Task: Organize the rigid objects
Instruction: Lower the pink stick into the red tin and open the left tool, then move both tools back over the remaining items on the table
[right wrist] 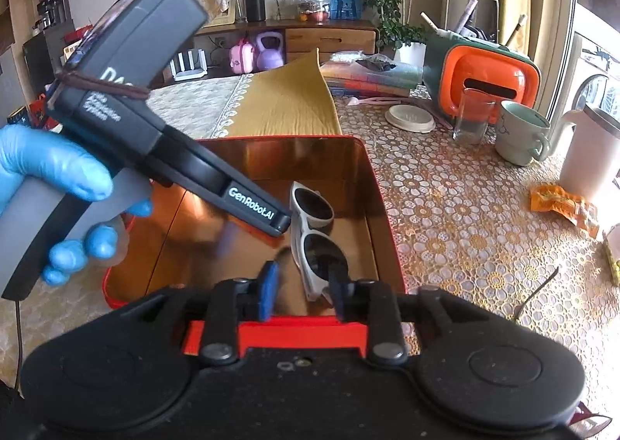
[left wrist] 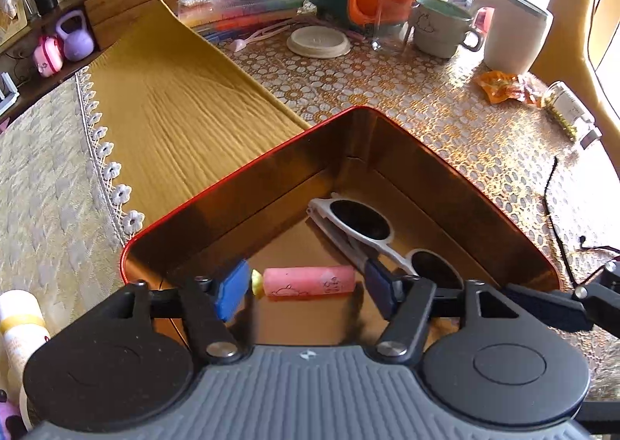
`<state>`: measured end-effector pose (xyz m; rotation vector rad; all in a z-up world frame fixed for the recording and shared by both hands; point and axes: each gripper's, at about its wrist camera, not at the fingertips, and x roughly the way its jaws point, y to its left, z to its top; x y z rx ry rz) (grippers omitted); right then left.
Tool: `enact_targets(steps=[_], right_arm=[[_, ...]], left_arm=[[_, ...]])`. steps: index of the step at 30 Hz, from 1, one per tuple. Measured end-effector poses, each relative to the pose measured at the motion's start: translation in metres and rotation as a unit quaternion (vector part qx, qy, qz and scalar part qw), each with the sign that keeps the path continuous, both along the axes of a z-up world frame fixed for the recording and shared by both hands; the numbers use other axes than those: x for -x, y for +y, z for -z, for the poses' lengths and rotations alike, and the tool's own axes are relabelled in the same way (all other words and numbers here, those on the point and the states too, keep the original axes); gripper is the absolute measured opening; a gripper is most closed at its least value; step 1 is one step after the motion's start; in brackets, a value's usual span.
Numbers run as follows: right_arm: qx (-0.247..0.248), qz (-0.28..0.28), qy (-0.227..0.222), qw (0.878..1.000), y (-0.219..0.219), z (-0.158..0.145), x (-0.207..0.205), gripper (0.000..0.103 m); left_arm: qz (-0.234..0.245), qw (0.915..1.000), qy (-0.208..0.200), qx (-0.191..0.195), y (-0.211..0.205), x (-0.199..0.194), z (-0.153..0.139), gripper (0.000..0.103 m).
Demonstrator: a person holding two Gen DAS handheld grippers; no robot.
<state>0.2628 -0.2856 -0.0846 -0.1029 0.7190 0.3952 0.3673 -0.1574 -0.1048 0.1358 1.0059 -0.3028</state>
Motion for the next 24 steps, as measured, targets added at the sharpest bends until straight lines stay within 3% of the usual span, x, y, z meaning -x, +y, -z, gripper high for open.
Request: enact_targets(steps=[24], right_arm=[[-0.014, 0.011, -0.020, 1.000, 0.010, -0.032, 0.032, 0.057]], left_arm=[[-0.018, 0.9950, -0.096, 0.020, 0.043, 0.086, -0.064, 0.068]])
